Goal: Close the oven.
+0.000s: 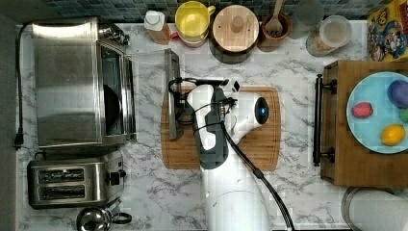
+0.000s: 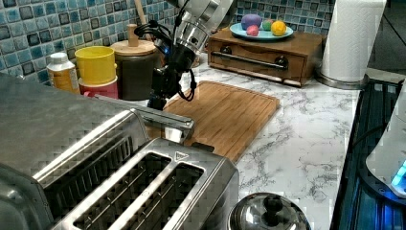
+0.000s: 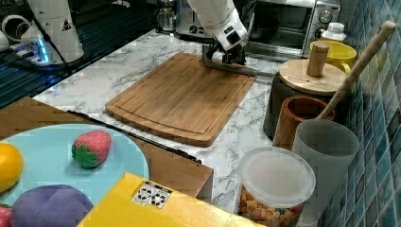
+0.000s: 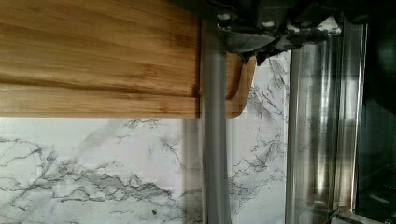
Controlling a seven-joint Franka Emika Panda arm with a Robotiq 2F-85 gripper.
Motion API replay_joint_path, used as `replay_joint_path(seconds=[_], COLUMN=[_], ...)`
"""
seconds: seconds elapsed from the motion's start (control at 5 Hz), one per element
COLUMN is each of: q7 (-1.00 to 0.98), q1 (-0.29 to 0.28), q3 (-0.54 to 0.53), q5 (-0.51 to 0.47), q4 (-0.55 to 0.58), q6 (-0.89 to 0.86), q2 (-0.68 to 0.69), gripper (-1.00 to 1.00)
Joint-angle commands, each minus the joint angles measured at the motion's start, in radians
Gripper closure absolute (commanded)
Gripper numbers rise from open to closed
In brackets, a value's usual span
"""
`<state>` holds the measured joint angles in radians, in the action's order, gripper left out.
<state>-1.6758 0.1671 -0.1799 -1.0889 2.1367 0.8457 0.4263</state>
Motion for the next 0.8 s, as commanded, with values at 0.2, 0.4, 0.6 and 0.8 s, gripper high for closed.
replay_joint_path(seconds=[0.2, 0.4, 0.6, 0.8], q7=[0.172, 0.183, 0.171, 0.187], q1=[-0.024, -0.042, -0.073, -0.098], q3=[-0.041, -0.05, -0.056, -0.076], q5=[0.114, 0.12, 0.114, 0.128], q4=[-0.196, -0.196, -0.178, -0.154], q6=[-0.186, -0.201, -0.189, -0.174], q2=[-0.016, -0.021, -0.036, -0.095], gripper=[1.0, 1.0, 1.0, 1.0])
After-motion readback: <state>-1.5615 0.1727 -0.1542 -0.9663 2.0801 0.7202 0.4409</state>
